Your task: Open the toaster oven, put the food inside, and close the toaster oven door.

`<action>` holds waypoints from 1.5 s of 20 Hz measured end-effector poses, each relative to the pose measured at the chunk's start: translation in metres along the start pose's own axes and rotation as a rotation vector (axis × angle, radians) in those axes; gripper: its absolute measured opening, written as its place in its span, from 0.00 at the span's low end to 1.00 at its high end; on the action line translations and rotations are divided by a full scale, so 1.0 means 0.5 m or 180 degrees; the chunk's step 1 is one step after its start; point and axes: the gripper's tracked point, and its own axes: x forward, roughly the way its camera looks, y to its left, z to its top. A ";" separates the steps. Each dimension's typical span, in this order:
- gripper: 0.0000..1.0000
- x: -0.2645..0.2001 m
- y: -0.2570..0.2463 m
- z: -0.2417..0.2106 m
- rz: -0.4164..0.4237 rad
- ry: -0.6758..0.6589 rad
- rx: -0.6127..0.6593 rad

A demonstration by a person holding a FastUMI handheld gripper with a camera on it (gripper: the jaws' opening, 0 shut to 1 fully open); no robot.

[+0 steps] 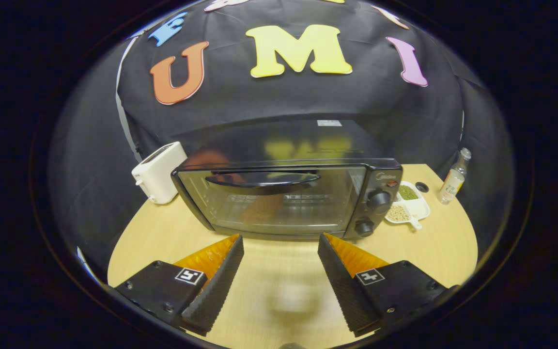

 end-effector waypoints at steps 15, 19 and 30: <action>0.99 -0.607 -0.289 0.088 -0.0742 -0.1175 -0.0054; 0.99 -0.788 -0.352 0.148 -0.0869 -0.1607 -0.0051; 0.99 -0.888 -0.416 0.203 -0.0634 -0.2046 -0.0155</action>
